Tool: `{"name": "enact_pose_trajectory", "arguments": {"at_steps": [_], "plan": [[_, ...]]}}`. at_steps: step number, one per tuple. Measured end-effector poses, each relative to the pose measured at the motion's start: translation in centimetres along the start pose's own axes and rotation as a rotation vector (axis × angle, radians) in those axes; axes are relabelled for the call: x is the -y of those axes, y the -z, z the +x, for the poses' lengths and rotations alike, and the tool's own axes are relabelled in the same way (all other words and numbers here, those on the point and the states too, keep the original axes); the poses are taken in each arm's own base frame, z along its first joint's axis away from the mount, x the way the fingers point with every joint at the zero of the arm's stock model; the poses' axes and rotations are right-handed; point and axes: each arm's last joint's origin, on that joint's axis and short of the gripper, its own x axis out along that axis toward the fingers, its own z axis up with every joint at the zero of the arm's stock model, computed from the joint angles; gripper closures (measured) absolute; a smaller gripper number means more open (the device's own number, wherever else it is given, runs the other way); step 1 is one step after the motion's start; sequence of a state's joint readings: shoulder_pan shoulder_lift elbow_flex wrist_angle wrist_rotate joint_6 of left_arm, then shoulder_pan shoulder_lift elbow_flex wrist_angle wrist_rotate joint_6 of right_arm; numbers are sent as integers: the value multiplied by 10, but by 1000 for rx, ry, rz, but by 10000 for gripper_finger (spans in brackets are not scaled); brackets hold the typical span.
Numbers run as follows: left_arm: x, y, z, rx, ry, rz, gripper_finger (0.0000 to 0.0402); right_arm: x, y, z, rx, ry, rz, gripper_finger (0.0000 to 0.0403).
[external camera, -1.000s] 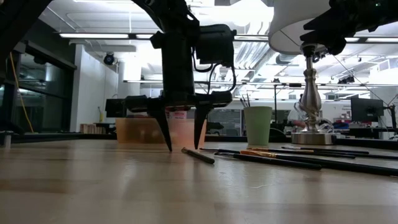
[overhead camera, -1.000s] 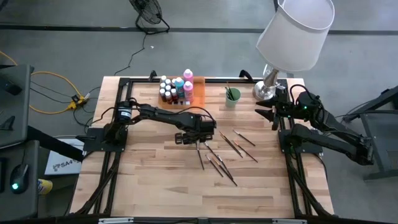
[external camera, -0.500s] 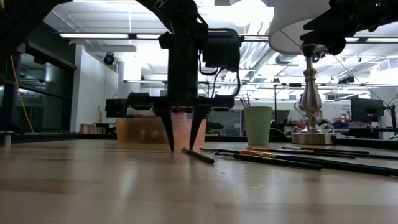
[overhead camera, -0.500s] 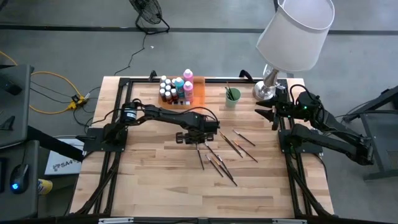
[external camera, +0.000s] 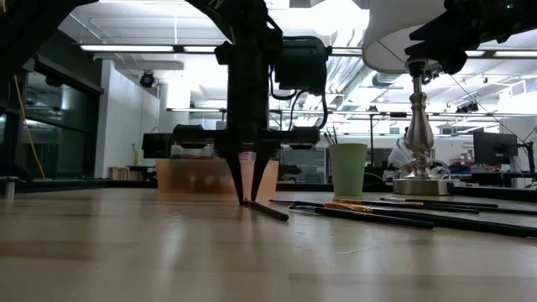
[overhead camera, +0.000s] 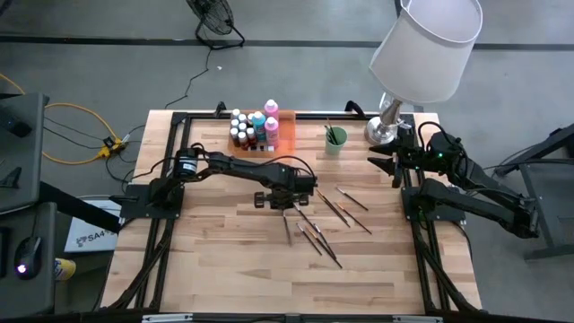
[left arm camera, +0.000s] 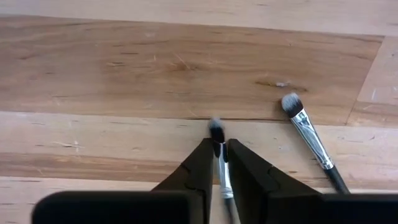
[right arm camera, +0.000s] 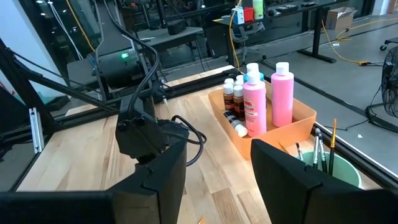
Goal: Pick & Place Paint Supplies
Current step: Put the silver paint brush into the green cup
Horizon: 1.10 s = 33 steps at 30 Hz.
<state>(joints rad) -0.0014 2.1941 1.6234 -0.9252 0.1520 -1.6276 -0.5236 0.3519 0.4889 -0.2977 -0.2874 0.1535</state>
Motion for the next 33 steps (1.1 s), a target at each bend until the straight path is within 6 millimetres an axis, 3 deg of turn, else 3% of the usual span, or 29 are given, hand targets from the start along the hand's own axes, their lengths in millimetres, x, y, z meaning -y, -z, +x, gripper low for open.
{"name": "enact_pose_trajectory", "arguments": {"at_steps": [6, 16, 33], "plan": [[1, 3, 0, -1, 12, 34, 393, 0, 0, 0, 0, 0, 0, 229], [1, 9, 1, 35, 16, 150, 399, 0, 0, 0, 0, 0, 0, 229], [8, 7, 0, 142, 52, 641, 401, 0, 0, 0, 1, 0, 0, 229]]}}
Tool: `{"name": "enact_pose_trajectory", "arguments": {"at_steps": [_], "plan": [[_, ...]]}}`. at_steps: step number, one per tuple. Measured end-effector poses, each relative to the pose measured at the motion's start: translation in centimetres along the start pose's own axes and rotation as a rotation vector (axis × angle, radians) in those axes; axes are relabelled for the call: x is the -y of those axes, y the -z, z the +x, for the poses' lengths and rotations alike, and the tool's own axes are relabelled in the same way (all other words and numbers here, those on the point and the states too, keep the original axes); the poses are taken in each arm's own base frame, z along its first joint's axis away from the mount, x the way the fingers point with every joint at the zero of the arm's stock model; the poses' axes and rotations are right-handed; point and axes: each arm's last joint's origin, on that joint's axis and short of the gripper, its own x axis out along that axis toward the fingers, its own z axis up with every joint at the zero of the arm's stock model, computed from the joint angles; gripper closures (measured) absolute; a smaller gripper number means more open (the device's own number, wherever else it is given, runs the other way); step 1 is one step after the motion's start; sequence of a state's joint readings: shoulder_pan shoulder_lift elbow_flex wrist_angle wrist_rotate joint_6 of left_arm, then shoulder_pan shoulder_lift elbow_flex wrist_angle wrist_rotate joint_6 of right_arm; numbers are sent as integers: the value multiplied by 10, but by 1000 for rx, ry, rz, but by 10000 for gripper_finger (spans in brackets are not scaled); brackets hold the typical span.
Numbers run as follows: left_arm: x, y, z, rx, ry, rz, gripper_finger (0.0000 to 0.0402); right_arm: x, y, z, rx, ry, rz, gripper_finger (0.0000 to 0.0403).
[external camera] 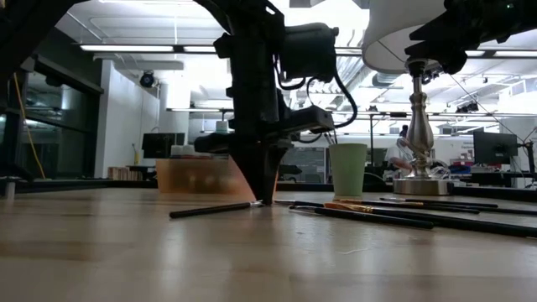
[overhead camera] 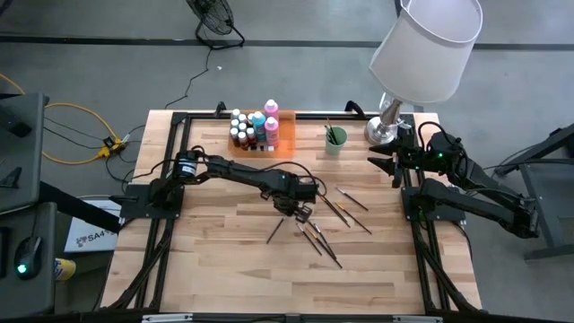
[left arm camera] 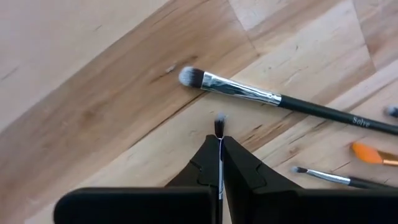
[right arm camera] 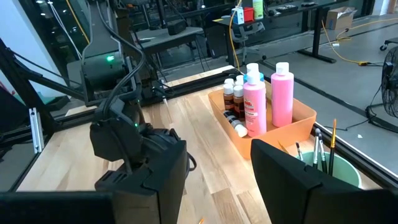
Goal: Pick & Place Paint Supplies
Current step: Put the silver paint brush into the green cup
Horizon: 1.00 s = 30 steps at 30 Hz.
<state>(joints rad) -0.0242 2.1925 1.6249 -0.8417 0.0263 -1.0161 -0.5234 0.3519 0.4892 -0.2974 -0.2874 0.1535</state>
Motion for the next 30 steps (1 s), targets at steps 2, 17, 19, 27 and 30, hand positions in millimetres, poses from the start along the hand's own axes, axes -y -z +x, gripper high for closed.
{"name": "enact_pose_trajectory", "arguments": {"at_steps": [2, 17, 19, 27, 30], "plan": [[0, 0, 0, 4, -2, 23, 401, 0, 0, 0, 0, 0, 0, 229], [-2, -2, -36, 112, 11, 192, 399, 0, -2, 0, 23, -3, -7, 229], [-3, -2, -35, 106, 6, 212, 399, 0, -3, 0, 25, -4, -7, 229], [-2, -3, -41, 133, 12, 259, 400, 0, -2, 0, 21, -5, -6, 229], [0, -4, -43, 151, 33, 274, 400, 0, -2, 0, 21, -6, 0, 229]]}}
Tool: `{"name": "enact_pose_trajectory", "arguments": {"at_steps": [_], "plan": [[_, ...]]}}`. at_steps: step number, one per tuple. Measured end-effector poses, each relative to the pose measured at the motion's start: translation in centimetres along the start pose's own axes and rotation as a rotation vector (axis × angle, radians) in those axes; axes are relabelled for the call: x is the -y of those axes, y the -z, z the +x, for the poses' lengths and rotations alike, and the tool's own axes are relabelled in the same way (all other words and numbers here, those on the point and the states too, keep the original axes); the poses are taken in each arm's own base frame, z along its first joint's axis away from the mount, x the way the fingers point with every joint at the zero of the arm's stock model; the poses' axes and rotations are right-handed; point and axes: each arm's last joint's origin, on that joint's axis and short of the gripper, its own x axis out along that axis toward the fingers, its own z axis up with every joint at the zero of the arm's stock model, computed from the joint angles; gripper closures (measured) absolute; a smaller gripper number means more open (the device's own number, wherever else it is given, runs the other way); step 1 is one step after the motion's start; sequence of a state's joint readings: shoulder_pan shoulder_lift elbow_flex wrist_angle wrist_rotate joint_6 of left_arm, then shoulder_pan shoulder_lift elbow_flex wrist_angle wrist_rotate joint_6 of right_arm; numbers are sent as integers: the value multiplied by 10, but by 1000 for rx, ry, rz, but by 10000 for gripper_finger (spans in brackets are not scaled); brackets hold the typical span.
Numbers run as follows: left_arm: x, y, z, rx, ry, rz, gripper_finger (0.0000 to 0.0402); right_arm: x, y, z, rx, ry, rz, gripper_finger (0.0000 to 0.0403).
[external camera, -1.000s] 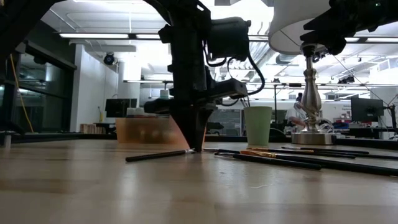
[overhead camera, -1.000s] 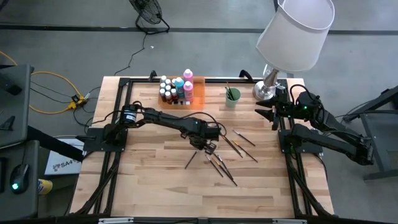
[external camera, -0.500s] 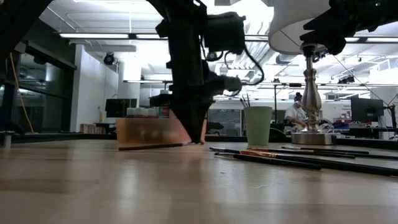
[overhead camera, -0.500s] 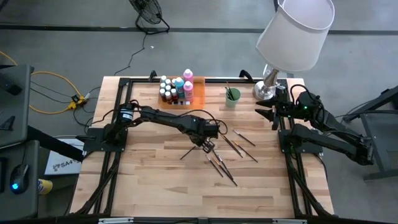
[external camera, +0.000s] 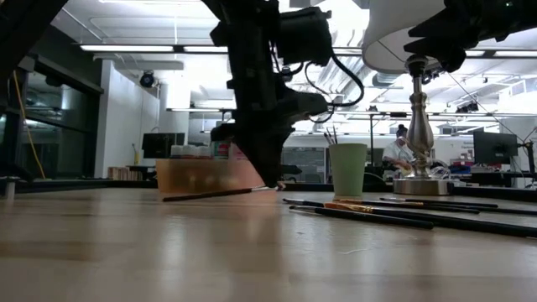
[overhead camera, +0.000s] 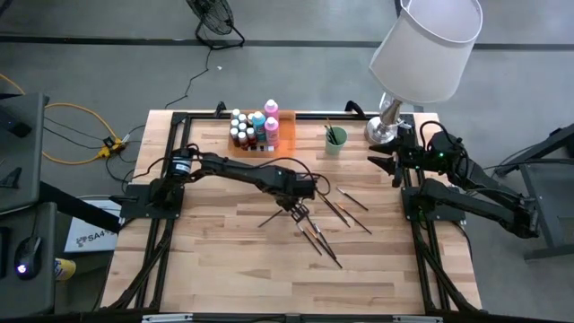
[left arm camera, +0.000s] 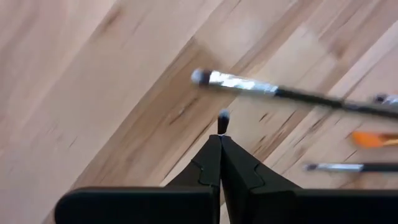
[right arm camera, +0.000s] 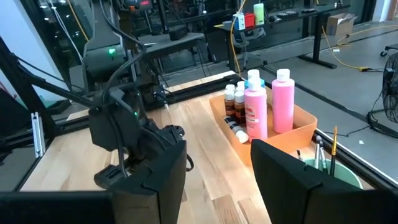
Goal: Pick & Place Paint Supplies
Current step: Put the silver paint brush into the green cup
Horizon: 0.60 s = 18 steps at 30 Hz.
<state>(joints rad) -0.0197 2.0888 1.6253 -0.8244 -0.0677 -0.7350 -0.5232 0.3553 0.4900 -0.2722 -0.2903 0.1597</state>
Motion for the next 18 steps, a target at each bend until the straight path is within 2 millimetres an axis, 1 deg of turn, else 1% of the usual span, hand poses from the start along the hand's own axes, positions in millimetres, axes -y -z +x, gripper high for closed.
{"name": "enact_pose_trajectory", "arguments": {"at_steps": [3, 5, 7, 11, 14, 18], "plan": [[-1, 1, 0, -7, -6, 2, 401, 0, 2, 0, -24, -25, 62, 229], [0, 1, 0, -6, -5, 3, 401, -1, 4, 2, -53, -72, 54, 229], [-1, 1, 0, -7, -6, 5, 401, -1, 10, 6, -102, -152, 39, 229], [0, 0, 0, 2, -6, 32, 401, 0, 30, 20, -146, -278, 108, 229], [1, -2, -3, 13, -8, 48, 401, 2, 51, 29, -173, -287, 175, 229], [8, -12, -16, 76, 2, 85, 401, 3, 84, 40, -177, -273, 177, 229]]}}
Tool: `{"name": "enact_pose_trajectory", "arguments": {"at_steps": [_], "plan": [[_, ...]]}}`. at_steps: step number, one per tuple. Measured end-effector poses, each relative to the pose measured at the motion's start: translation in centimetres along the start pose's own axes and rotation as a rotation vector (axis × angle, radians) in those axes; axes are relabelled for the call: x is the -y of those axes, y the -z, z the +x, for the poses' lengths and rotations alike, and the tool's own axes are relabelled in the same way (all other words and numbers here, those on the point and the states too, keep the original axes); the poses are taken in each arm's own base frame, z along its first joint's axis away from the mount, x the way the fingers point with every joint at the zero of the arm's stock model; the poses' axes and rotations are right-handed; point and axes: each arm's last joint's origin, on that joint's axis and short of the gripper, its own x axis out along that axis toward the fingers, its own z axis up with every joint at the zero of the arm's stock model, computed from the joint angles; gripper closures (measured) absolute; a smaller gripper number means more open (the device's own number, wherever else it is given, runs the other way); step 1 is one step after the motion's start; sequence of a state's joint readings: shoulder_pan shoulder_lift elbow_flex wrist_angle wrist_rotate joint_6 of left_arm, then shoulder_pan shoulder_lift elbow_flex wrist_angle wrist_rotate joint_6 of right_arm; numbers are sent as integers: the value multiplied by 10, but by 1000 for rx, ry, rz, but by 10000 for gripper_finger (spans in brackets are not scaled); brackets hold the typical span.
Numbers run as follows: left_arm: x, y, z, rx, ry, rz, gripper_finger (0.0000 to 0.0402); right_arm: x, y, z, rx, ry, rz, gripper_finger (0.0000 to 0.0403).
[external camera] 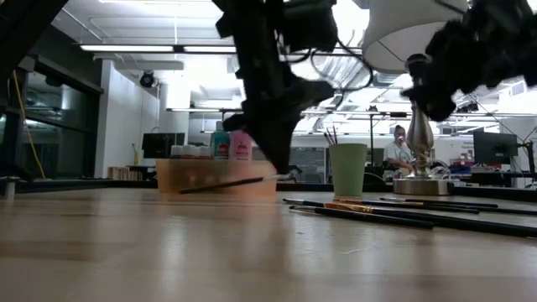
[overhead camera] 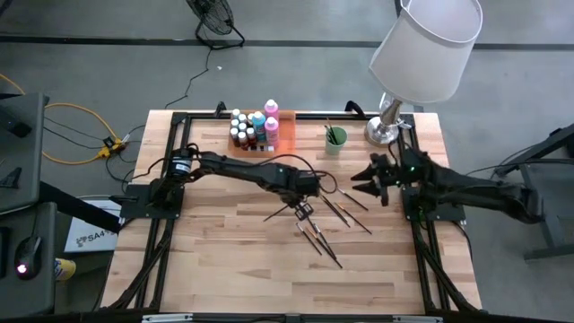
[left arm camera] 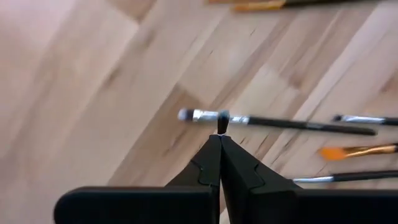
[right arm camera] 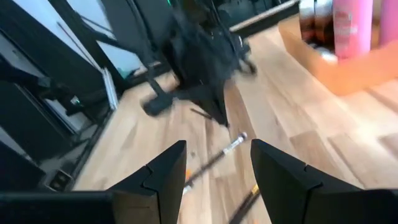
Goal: Pick & Place Paint Supplies
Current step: Put the silver paint brush into the green cup
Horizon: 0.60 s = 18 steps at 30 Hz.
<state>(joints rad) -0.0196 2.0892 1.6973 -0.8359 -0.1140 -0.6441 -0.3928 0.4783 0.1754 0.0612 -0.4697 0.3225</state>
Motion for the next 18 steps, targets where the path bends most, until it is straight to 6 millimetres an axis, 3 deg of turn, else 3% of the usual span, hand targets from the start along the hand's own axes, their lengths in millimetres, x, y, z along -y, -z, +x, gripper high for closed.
{"name": "enact_pose_trajectory", "arguments": {"at_steps": [8, 14, 18], "plan": [[15, -32, -43, 186, 26, 91, 401, -4, 32, 12, 95, -84, -73, 229], [22, -50, -74, 324, 40, 152, 402, -13, 32, 20, 158, -9, -162, 229], [24, -56, -85, 365, 47, 168, 402, -17, 26, 24, 263, 45, -182, 229]]}}
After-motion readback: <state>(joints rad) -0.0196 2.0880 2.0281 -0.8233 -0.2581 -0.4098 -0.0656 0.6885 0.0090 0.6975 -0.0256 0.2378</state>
